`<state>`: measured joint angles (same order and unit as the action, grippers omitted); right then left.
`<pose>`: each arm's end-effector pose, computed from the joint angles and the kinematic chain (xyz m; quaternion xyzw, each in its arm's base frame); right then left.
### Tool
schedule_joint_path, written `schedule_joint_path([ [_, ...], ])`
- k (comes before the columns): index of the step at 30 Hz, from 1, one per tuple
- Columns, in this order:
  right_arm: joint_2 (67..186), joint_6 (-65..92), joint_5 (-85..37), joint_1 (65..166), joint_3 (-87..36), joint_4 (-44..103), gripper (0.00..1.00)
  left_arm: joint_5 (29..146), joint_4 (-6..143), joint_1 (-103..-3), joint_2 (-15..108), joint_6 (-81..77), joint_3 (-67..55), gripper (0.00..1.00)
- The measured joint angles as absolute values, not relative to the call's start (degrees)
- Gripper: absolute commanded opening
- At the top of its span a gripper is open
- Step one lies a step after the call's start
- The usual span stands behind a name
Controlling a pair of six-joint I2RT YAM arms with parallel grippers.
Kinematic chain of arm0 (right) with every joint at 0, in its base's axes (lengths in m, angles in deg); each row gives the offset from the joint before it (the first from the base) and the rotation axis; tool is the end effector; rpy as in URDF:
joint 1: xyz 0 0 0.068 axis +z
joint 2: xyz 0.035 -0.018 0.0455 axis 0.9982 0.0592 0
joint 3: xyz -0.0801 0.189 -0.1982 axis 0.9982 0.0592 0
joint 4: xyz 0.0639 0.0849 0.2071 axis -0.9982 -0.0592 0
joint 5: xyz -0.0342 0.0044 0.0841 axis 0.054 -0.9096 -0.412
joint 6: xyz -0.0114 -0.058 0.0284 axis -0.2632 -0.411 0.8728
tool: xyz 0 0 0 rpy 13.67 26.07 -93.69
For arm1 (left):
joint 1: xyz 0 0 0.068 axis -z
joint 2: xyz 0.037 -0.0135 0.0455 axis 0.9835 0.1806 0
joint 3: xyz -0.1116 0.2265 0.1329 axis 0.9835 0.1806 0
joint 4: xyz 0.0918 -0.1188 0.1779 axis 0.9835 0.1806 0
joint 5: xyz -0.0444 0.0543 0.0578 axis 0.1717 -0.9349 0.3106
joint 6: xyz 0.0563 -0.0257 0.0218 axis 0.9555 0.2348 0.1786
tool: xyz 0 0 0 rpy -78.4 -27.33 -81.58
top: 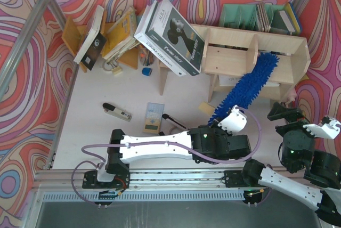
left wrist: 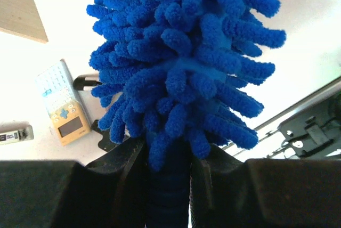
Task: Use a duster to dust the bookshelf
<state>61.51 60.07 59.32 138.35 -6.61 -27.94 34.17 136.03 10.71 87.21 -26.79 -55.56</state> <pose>0.0140 -0.0631 0.3488 0.3748 0.6287 0.0704 0.6777 0.0344 -0.4039 0.3487 0.3160 0.8397 -0.0502 0.4388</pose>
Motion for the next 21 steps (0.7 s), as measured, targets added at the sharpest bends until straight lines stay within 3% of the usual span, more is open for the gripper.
schedule_joint_path([
  [12, 61.45, 60.68, 59.34, 138.35, -6.61, -28.0, 0.98, 40.71, 130.11, 10.84, 93.5, -18.22, -65.65, 0.0],
  [21, 61.4, 60.7, 59.34, 138.35, -6.61, -28.13, 0.98, 39.66, 126.09, 10.77, 93.81, -15.62, -63.32, 0.0],
])
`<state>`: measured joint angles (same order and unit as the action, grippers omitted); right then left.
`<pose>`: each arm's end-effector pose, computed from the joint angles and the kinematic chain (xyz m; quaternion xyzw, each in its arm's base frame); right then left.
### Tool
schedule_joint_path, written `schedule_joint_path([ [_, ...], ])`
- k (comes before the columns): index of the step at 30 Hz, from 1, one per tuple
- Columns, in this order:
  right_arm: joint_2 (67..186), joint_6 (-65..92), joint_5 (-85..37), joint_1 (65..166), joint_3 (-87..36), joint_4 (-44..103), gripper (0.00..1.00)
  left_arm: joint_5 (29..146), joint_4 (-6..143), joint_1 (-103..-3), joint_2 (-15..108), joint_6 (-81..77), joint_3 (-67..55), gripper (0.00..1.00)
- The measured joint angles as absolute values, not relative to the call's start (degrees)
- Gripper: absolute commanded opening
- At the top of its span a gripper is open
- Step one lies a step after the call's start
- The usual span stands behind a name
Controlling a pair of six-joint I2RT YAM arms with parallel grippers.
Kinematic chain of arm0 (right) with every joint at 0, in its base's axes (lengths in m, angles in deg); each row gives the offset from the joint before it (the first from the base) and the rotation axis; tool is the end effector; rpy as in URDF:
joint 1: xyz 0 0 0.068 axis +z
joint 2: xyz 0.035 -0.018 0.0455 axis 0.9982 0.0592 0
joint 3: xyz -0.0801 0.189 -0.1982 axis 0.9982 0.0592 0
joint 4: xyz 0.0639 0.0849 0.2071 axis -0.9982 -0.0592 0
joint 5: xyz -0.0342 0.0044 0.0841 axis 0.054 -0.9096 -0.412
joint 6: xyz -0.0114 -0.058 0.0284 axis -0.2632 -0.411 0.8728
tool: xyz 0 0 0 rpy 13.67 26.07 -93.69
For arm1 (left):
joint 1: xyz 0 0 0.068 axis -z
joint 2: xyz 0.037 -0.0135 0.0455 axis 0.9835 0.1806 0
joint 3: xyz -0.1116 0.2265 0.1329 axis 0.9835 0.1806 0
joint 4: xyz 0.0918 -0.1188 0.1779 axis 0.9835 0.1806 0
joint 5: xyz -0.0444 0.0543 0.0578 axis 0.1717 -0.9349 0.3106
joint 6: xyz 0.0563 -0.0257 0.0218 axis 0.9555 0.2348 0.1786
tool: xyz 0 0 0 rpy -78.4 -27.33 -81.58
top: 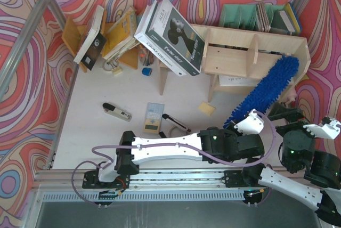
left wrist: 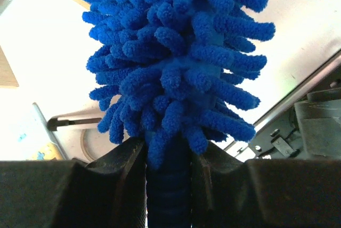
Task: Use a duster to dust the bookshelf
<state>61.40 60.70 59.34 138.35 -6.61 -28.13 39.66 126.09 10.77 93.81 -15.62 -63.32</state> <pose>0.0136 -0.0635 0.3484 0.3780 0.6269 0.0735 0.6773 0.0301 -0.4496 0.3474 0.3742 0.8055 -0.1130 0.4454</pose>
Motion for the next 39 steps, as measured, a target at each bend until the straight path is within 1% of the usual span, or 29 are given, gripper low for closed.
schedule_joint_path([
  [6, 61.4, 60.73, 59.34, 138.35, -6.61, -28.16, 0.98, 35.99, 119.75, 10.56, 89.44, -12.12, -57.22, 0.0],
  [13, 61.4, 60.73, 59.34, 138.35, -6.61, -28.16, 0.98, 35.25, 114.44, 9.2, 88.48, -9.5, -58.27, 0.0],
  [20, 61.38, 60.75, 59.34, 138.35, -6.61, -28.18, 0.98, 36.88, 115.42, 8.37, 88.76, -10.14, -59.62, 0.0],
  [28, 60.81, 60.9, 59.32, 138.35, -6.61, -28.18, 0.98, 40.14, 117.13, 7.61, 88.78, -13.74, -55.56, 0.0],
  [33, 60.81, 60.9, 59.32, 138.35, -6.61, -28.18, 0.98, 42.5, 118.33, 6.93, 88.87, -14.7, -55.32, 0.0],
  [39, 60.81, 60.9, 59.32, 138.35, -6.61, -28.18, 0.98, 40.69, 118.48, 9.99, 88.83, -14.16, -55.16, 0.0],
])
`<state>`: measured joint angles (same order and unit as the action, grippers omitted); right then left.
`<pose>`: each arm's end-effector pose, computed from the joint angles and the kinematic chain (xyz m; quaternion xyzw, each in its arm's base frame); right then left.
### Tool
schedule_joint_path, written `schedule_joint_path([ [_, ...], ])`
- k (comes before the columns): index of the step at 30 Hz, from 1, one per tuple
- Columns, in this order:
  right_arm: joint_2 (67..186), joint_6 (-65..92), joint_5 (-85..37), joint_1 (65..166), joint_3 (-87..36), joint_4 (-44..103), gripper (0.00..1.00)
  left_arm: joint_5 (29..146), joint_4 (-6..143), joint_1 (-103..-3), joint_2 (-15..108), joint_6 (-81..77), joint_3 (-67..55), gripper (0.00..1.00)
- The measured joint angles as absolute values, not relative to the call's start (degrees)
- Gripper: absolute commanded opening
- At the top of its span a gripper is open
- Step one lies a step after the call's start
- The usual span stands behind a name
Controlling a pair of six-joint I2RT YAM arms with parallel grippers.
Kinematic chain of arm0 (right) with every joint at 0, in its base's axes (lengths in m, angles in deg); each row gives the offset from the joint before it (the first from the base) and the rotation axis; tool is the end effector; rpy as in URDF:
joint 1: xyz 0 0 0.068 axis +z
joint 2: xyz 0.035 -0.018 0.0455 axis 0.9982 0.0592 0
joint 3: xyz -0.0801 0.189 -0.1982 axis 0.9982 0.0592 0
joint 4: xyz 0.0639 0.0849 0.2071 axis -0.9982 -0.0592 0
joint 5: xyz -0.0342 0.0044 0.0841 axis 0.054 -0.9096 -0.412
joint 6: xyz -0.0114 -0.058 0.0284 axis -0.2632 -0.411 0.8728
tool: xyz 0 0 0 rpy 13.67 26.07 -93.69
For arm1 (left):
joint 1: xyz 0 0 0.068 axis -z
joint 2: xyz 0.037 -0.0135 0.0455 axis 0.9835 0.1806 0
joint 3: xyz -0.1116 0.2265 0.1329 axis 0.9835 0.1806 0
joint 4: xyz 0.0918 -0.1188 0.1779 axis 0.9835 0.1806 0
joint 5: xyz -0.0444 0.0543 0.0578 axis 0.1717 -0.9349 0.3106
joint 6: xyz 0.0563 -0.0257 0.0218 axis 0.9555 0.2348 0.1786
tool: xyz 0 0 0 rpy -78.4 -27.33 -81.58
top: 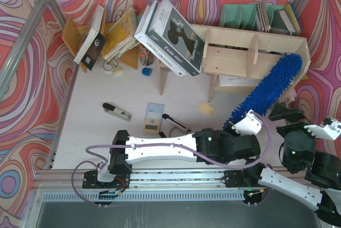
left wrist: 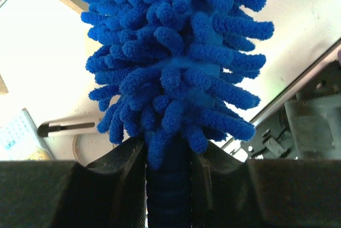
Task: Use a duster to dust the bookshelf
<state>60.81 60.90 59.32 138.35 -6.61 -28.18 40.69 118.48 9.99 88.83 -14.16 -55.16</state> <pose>0.0121 -0.0654 0.3477 0.3813 0.6240 0.0783 0.6775 0.0354 -0.4395 0.3536 0.3657 0.7990 -0.1405 0.4562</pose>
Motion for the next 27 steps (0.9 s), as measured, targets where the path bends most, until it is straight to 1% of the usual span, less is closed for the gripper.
schedule_joint_path([
  [8, 60.81, 60.9, 59.3, 138.35, -6.61, -28.18, 0.98, 38.24, 116.17, 13.27, 81.81, -14.07, -46.07, 0.0],
  [13, 60.81, 60.92, 59.3, 138.35, -6.61, -28.18, 0.98, 38.41, 114.05, 13.33, 78.12, -13.72, -43.82, 0.0],
  [22, 60.81, 60.92, 59.17, 138.35, -6.61, -28.18, 0.98, 39.79, 115.58, 13.07, 81.24, -15.47, -42.95, 0.0],
  [27, 60.81, 60.92, 59.1, 138.35, -6.61, -28.18, 0.98, 40.1, 118.57, 12.02, 84.54, -16.71, -45.2, 0.0],
])
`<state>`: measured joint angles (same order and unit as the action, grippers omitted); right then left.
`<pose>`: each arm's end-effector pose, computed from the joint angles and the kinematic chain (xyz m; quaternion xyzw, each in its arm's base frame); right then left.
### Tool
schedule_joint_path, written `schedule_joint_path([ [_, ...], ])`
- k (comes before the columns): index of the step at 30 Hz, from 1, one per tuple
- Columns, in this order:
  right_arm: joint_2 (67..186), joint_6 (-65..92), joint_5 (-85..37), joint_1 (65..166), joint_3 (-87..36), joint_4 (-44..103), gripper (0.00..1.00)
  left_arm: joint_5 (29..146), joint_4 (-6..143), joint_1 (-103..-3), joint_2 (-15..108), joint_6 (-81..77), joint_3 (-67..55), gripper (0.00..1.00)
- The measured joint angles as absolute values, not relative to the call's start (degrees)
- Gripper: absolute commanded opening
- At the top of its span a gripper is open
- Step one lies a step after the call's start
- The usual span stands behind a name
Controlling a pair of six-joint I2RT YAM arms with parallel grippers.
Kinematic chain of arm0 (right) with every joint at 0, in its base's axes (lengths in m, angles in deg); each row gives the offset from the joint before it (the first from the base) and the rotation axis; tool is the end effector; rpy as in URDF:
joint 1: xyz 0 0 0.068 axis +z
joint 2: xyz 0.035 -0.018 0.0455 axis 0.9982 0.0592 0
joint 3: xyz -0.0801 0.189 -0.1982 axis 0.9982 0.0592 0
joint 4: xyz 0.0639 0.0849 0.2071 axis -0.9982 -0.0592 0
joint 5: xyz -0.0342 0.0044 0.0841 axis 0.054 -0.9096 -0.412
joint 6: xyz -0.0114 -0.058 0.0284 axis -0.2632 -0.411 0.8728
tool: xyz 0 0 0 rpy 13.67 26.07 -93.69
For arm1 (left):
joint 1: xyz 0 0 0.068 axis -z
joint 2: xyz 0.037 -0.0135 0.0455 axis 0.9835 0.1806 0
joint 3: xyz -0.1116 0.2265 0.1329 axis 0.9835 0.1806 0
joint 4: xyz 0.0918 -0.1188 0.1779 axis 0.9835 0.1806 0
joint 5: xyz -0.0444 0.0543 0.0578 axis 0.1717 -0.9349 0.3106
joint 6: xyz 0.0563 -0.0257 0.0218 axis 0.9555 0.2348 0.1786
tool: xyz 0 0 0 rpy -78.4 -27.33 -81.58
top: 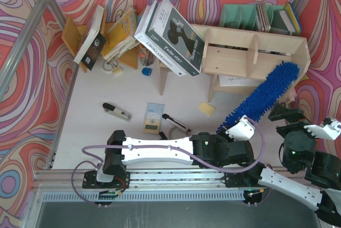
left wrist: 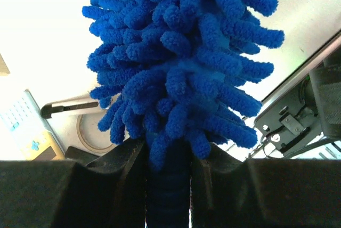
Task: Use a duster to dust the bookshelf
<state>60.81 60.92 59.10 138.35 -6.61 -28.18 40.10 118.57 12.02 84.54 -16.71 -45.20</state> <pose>0.0122 -0.0653 0.3476 0.3805 0.6249 0.0797 0.6770 0.0208 -0.4195 0.3338 0.3821 0.8066 -0.1148 0.4362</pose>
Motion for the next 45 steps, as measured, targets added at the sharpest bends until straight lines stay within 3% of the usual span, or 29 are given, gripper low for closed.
schedule_joint_path([
  [14, 60.81, 60.95, 58.64, 138.35, -6.61, -28.18, 0.98, 32.43, 121.91, 8.76, 89.46, -16.39, -59.58, 0.0],
  [31, 60.81, 61.1, 58.34, 138.35, -6.61, -28.18, 0.98, 38.46, 123.66, 7.56, 90.4, -18.03, -57.04, 0.0],
  [45, 60.81, 61.1, 58.29, 138.35, -6.61, -28.18, 0.98, 33.26, 118.99, 8.98, 86.23, -12.74, -55.86, 0.0],
])
